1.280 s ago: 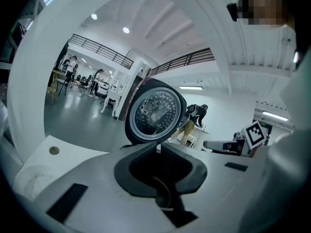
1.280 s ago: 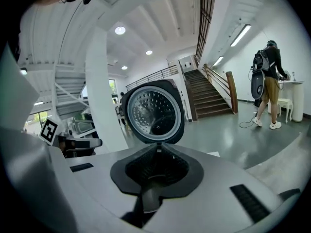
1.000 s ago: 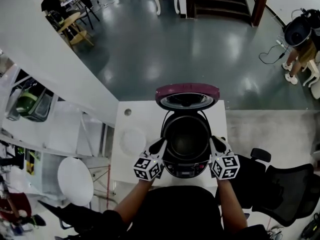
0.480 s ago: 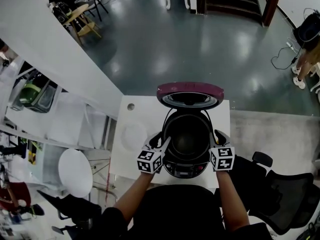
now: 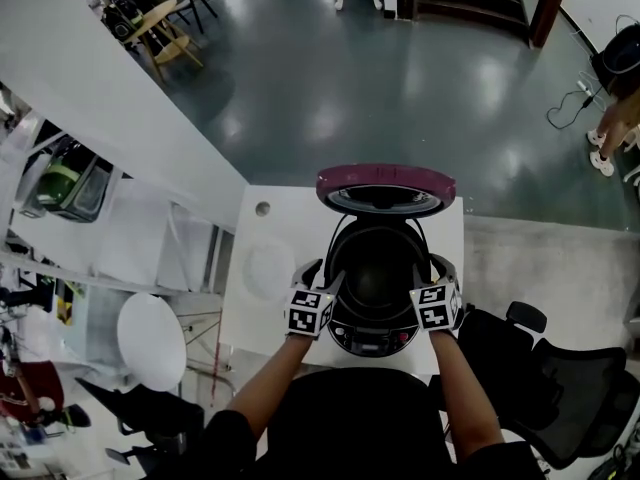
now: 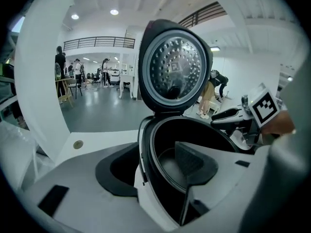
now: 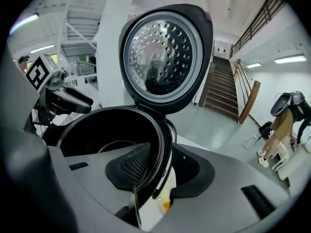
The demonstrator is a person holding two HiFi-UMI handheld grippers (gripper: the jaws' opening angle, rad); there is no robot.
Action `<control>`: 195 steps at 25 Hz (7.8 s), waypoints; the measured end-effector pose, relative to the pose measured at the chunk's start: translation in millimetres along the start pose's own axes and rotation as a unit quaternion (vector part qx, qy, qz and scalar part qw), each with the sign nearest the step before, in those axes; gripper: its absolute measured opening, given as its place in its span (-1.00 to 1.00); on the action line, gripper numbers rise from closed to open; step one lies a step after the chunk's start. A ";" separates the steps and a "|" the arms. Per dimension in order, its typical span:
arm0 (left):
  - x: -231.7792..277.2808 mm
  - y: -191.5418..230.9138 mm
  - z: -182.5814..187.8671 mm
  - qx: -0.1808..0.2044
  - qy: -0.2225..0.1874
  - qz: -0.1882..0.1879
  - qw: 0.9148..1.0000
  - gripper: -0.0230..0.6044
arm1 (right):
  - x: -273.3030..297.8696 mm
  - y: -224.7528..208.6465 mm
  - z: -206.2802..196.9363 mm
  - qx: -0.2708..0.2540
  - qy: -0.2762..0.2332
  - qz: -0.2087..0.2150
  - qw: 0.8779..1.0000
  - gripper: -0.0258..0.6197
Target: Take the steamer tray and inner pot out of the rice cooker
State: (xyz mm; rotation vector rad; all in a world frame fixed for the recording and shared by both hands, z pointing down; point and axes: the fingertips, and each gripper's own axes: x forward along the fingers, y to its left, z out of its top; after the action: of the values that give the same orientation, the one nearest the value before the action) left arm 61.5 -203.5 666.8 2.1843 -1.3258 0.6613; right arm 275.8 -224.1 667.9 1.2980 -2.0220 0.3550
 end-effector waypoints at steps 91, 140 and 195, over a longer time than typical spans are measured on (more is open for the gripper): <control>18.2 1.7 8.4 0.106 0.052 0.081 0.990 -0.73 | 2.0 2.4 8.8 0.003 -0.010 0.054 0.998 -0.74; -137.6 9.4 91.8 -0.075 -0.152 0.061 0.984 -0.83 | -112.6 28.7 135.7 0.064 -0.174 0.037 0.982 -0.84; -149.1 325.1 -64.3 -0.168 -0.030 0.060 0.984 -0.84 | 104.1 313.2 159.0 0.059 0.010 0.078 0.995 -0.84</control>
State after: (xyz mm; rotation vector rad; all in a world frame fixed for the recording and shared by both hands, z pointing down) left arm -301.7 -195.4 674.2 1.8786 -1.4885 0.3827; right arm -90.1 -240.7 667.0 1.2043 -2.1183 0.5638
